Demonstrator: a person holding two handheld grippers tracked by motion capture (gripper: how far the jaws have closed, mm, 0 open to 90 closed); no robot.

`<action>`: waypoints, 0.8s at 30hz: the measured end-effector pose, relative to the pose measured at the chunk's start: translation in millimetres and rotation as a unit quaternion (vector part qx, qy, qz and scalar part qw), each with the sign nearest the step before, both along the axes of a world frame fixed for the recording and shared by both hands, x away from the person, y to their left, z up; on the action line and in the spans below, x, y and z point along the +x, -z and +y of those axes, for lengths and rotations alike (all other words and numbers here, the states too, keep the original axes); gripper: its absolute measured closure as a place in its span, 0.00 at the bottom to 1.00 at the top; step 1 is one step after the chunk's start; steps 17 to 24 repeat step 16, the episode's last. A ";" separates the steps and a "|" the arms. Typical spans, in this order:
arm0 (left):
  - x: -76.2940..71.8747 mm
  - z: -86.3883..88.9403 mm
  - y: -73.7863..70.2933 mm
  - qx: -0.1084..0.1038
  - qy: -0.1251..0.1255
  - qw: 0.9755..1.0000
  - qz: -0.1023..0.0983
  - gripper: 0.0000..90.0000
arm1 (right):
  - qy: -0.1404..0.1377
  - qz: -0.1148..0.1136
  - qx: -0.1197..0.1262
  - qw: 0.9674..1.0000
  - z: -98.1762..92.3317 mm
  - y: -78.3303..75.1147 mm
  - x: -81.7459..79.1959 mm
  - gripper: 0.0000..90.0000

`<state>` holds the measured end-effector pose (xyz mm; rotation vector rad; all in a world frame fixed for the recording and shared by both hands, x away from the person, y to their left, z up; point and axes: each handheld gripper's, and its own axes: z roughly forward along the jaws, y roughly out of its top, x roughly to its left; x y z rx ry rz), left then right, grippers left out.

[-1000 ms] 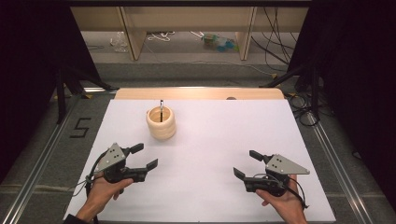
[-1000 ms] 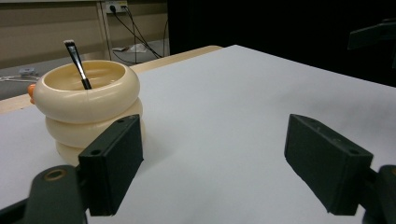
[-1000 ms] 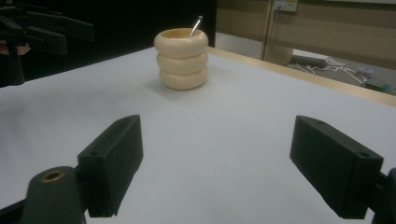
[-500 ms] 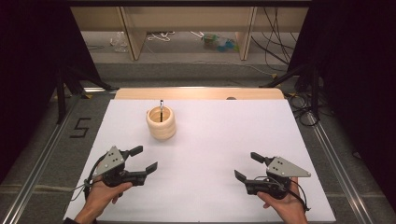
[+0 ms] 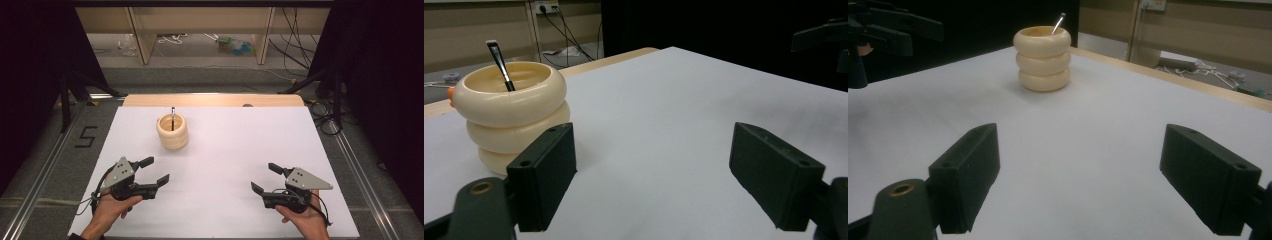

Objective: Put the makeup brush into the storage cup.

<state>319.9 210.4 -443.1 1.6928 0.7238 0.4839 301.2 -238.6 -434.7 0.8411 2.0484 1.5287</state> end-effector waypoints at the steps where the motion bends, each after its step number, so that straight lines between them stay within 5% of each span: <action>1: -0.1 0.0 0.0 0.000 0.000 1.000 0.000 0.21 | 0.000 0.000 0.000 1.000 0.0 0.0 0.0 0.19; 12: 0.8 0.2 -0.4 0.004 0.004 1.000 -0.006 0.21 | 0.002 0.017 -0.006 1.000 -0.7 -1.0 -1.8 0.19; 24: 0.9 0.4 -0.5 0.005 0.005 1.000 -0.007 0.21 | 0.002 0.006 -0.009 1.000 -0.9 -0.7 -0.6 0.19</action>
